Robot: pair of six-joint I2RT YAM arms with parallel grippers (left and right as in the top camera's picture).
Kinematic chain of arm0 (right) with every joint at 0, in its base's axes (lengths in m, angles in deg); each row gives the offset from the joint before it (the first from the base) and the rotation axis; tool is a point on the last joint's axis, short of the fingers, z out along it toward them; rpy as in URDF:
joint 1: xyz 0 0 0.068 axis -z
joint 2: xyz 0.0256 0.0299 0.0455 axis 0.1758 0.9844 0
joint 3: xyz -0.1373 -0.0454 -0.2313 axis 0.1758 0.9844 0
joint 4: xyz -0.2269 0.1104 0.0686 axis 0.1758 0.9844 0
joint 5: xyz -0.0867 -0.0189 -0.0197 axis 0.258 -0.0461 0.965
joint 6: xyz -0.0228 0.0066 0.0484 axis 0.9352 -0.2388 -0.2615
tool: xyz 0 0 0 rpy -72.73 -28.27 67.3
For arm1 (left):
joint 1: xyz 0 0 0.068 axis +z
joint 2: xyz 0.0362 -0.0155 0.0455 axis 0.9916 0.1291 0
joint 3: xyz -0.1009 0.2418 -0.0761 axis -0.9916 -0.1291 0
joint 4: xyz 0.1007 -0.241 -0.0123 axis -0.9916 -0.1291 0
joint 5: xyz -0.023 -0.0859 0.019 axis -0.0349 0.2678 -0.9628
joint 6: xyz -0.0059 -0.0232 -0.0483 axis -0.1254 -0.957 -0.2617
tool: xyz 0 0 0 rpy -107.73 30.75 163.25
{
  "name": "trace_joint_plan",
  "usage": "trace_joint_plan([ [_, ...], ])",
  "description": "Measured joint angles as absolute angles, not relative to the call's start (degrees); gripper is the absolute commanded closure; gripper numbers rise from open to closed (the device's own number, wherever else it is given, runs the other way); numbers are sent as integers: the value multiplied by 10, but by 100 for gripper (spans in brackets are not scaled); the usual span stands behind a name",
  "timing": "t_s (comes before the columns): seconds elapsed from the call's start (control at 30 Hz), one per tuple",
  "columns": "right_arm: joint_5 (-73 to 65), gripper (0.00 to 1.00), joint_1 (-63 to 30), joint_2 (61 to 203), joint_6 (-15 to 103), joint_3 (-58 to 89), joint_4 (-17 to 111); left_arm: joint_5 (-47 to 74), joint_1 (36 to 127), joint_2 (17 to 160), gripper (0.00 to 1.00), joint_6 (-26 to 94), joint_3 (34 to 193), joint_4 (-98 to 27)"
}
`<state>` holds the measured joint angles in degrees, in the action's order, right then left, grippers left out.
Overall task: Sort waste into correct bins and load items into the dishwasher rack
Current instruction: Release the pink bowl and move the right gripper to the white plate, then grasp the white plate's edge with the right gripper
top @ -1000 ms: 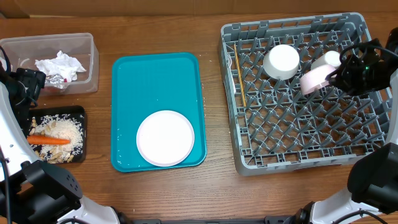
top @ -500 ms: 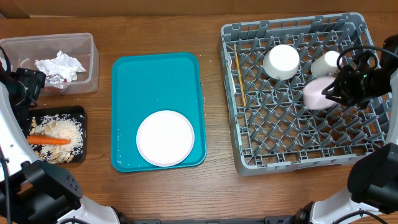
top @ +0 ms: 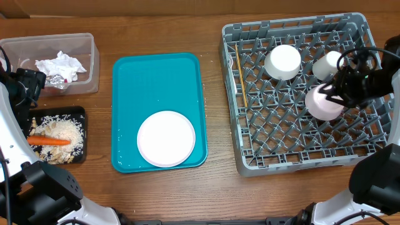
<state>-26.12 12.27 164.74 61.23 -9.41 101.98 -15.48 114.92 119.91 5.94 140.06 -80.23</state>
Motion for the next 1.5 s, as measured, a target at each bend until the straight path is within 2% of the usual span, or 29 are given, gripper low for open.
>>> trace_joint_plan([
  [0.03,-287,46,118,1645,629,-94,1020,-155,1149,1199,0,59,1401,-802],
  [0.1,-325,3,100,1639,649,-94,1015,-155,1149,1199,0,59,1401,-802],
  [0.17,-353,0,65,1631,658,-94,1006,-155,1149,1199,0,59,1401,-802],
  [0.33,-365,0,-86,1623,666,-94,935,-155,1149,1199,0,59,1401,-802],
  [0.57,-199,0,-320,1632,563,-94,800,-155,1149,1199,0,59,1401,-802],
  [0.77,-94,0,-431,1657,537,-94,720,-155,1149,1199,0,59,1401,-802],
  [0.87,-66,0,-459,1670,531,-94,697,-155,1149,1199,0,59,1401,-802],
  [1.0,-50,11,-470,1710,521,-94,694,-155,1149,1199,0,59,1401,-802],
  [1.17,-53,16,-469,1793,501,-94,694,-155,1149,1199,0,59,1401,-802],
  [1.23,-66,20,-469,1821,498,-94,694,-155,1149,1199,0,59,1401,-802],
  [1.33,-88,33,-469,1847,494,-94,694,-155,1149,1199,0,59,1401,-802],
  [1.5,-109,46,-469,1853,491,-94,693,-155,1149,1199,0,59,1401,-802],
])
